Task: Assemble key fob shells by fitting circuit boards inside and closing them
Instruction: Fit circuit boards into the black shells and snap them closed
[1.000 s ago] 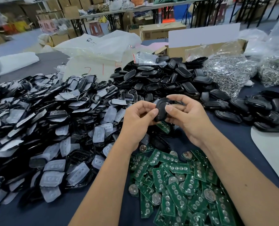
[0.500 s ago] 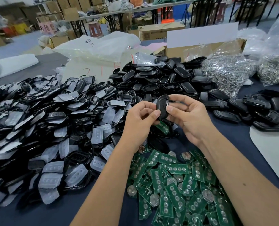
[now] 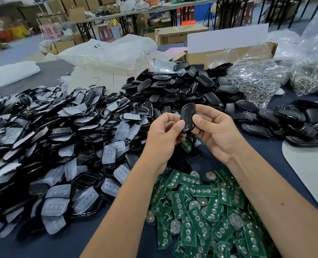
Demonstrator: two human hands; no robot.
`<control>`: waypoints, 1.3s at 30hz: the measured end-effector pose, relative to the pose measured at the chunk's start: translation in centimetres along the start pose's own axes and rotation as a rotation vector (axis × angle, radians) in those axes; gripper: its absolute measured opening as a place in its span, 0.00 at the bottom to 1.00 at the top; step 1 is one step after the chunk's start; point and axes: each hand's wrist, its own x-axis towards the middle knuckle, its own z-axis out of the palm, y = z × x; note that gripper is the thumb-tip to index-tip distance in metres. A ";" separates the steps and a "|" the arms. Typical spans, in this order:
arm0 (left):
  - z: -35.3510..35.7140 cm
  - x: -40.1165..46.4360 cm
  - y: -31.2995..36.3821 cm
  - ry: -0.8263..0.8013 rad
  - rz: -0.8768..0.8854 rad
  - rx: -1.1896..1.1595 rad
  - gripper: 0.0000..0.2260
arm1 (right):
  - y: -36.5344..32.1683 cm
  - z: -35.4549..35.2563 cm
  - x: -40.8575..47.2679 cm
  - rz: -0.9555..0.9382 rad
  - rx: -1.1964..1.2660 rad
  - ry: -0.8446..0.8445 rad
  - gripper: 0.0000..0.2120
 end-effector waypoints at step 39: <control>-1.2 0.0 -0.1 0.107 0.092 0.812 0.12 | -0.3 -0.1 -0.1 0.019 -0.043 0.114 0.14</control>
